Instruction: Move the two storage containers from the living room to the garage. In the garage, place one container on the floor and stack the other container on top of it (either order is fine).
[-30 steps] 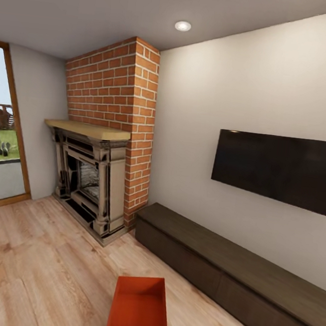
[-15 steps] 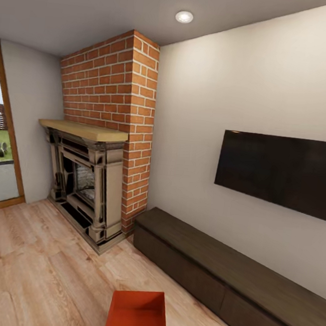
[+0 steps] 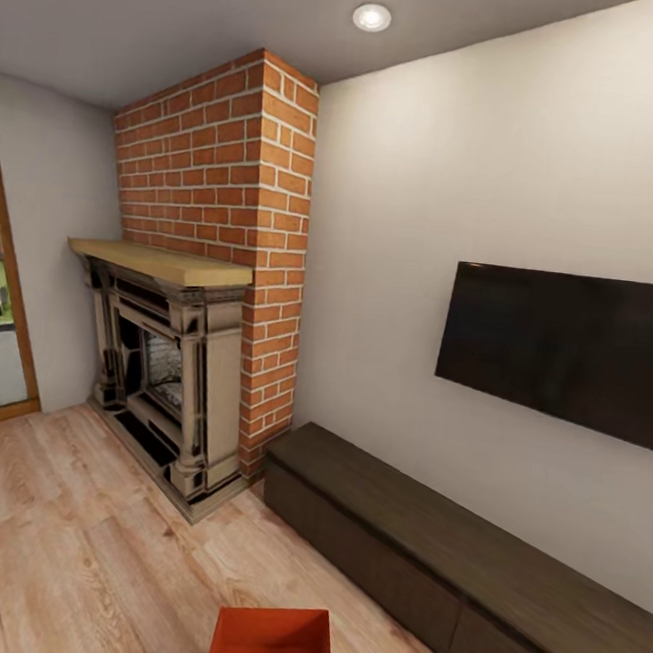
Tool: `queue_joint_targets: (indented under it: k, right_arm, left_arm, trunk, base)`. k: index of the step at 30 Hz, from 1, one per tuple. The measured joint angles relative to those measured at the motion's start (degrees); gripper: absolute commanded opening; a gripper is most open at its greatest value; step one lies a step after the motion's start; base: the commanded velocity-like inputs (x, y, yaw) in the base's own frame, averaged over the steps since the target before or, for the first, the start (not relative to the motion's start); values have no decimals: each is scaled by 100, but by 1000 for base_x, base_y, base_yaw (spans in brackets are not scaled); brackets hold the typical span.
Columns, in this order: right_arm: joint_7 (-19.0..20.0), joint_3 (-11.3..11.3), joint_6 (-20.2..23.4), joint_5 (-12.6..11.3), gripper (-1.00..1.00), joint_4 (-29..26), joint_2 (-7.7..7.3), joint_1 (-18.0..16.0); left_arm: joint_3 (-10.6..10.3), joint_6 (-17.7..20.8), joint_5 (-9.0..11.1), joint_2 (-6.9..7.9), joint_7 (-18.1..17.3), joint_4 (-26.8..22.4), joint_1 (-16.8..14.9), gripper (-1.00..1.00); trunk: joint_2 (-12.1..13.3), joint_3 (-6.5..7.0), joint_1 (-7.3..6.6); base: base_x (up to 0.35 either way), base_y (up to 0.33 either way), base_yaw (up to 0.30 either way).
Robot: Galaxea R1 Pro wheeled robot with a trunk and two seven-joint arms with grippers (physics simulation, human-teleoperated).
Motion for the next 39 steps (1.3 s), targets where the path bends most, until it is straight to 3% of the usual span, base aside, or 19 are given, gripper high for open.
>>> queue_joint_targets:
  k: [9,29,39]
  right_arm:
    - [3,1,18,-1,100,1,24,1]
    - [0,-2,17,-1,100,0,9,-1]
    - [0,-6,9,0,100,-1,9,1]
  left_arm:
    - [0,-1,0,3,-1,0,0,100]
    - [1,0,0,3,-1,0,0,100]
    - [1,-2,-1,-2,-1,0,0,100]
  trunk:
    - [1,0,0]
    - [1,0,0]
    - [-1,0,1]
  base:
    - [7,0,42]
    - [0,0,255]
    - [0,-37,29]
